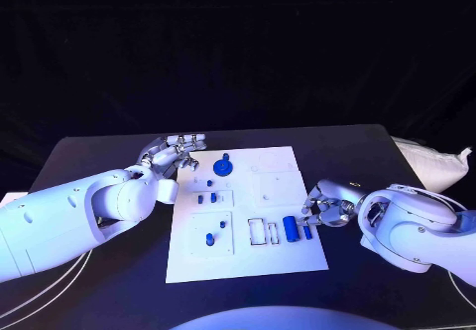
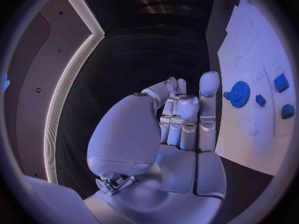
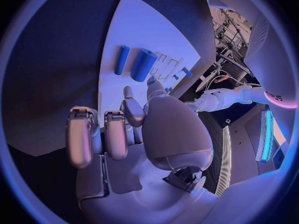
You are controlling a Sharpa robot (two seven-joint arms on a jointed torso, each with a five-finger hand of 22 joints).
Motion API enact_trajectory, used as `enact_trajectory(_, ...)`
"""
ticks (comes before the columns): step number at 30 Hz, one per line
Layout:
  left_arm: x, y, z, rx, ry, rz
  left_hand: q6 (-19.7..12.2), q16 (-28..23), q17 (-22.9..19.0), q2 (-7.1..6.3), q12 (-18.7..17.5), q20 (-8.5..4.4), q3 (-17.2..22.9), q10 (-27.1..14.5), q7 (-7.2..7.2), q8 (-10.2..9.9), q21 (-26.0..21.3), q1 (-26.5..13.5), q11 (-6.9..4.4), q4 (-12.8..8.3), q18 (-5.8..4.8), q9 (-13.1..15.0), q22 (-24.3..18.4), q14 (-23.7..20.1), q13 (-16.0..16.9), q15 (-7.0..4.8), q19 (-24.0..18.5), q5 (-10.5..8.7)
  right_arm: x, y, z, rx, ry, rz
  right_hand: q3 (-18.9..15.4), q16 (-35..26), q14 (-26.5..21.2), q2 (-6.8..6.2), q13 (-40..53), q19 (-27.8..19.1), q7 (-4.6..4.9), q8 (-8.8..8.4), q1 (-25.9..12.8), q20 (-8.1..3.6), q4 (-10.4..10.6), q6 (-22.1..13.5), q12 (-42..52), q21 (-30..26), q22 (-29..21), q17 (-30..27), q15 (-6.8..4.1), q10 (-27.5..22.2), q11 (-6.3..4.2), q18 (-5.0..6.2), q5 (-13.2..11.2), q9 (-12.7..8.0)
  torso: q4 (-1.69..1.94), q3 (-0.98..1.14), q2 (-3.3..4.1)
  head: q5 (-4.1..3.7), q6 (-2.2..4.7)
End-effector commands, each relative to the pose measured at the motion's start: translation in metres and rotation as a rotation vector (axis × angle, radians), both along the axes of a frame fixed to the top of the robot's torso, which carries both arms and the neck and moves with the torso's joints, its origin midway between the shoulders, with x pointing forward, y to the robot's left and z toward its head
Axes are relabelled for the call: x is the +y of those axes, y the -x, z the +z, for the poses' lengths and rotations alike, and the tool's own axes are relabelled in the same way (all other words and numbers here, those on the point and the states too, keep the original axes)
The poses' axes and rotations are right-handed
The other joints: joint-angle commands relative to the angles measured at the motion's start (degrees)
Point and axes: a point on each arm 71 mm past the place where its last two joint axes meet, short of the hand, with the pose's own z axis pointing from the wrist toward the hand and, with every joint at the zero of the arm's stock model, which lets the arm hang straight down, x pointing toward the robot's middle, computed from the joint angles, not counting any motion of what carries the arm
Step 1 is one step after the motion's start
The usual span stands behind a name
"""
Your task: Assemble the parts on the task board
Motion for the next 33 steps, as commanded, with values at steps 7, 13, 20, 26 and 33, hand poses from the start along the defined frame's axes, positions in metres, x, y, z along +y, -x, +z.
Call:
enact_trajectory(7, -0.003, 0.002, 0.001, -0.01, 0.013, -0.024, 0.0, -0.1, -0.1, 0.48, 0.2, 0.02, -0.1, -0.4, 0.24, -0.4, -0.3, 0.1, 0.05, -0.1, 0.64, -0.1, -0.1, -0.4, 0.1, 0.09, -0.2, 0.33, 0.012, 0.001, -0.012, 0.004, 0.055, 0.045, -0.7, 0.5, 4.3, 0.36, 0.9, 0.9, 0.01, 0.52, 1.0, 0.25, 0.1, -0.6, 0.6, 0.3, 1.2, 4.9, 0.31, 0.2, 0.13, -1.05, -0.7, 0.3, 0.01, 0.02, 0.12, 0.23, -0.01)
enact_trajectory(13, -0.002, 0.002, 0.002, -0.011, 0.013, -0.023, 0.0, -0.1, -0.1, 0.48, 0.3, 0.02, -0.1, -0.4, 0.22, -0.4, -0.2, 0.2, 0.04, -0.2, 0.64, -0.1, 0.0, -0.4, 0.1, 0.08, -0.1, 0.34, 0.018, -0.001, -0.017, 0.005, 0.044, 0.034, -1.0, 0.4, 4.2, 0.88, 1.2, 0.9, 0.02, 0.75, 1.0, 0.29, 0.4, -0.7, 0.6, 0.3, 1.2, 4.8, 0.34, 0.2, 0.14, -1.04, -0.1, 0.6, 0.03, 0.0, 0.04, 0.34, -0.15)
enact_trajectory(20, -0.002, 0.002, 0.002, -0.011, 0.014, -0.025, 0.1, -0.1, -0.1, 0.5, 0.3, 0.01, 0.0, -0.4, 0.21, -0.4, -0.2, 0.3, 0.02, -0.3, 0.65, -0.1, 0.0, -0.4, 0.1, 0.07, -0.1, 0.35, 0.025, -0.001, -0.028, 0.043, 0.054, 0.027, -1.4, 0.4, 4.2, 1.07, 1.0, 0.9, 0.03, 0.88, 0.9, 0.32, 0.7, -0.8, 0.2, 0.3, 1.1, 4.6, 0.35, -0.1, 0.16, -1.02, 0.2, 0.7, 0.1, -0.03, 0.03, 0.42, -0.28)
enact_trajectory(26, -0.003, 0.003, 0.002, -0.013, 0.015, -0.032, 0.1, -0.1, -0.1, 0.5, 0.3, 0.01, 0.0, -0.4, 0.21, -0.4, -0.2, 0.3, 0.02, -0.3, 0.65, -0.1, 0.0, -0.4, 0.1, 0.07, -0.1, 0.35, 0.03, 0.0, -0.037, 0.074, 0.07, 0.03, -1.6, 0.3, 4.2, 1.23, 0.7, 0.8, 0.04, 0.98, 1.1, 0.34, 0.7, -0.9, -0.2, 0.2, 1.0, 4.5, 0.37, -0.4, 0.18, -1.0, -0.2, 0.8, 0.02, -0.02, 0.09, 0.58, -0.27)
enact_trajectory(33, -0.002, 0.003, 0.002, -0.016, 0.014, -0.038, 0.1, -0.1, -0.1, 0.5, 0.3, 0.01, 0.0, -0.4, 0.21, -0.4, -0.2, 0.3, 0.02, -0.3, 0.65, -0.1, 0.0, -0.4, 0.1, 0.07, -0.1, 0.35, 0.033, 0.001, -0.042, 0.08, 0.071, 0.026, -1.6, 0.2, 4.1, 1.61, 1.0, 0.8, 0.0, 1.23, 1.7, 0.35, 0.5, -0.8, -0.2, 0.2, 1.0, 4.4, 0.36, -0.4, 0.14, -0.99, -0.1, 1.1, -0.01, -0.07, 0.05, 0.67, -0.33)
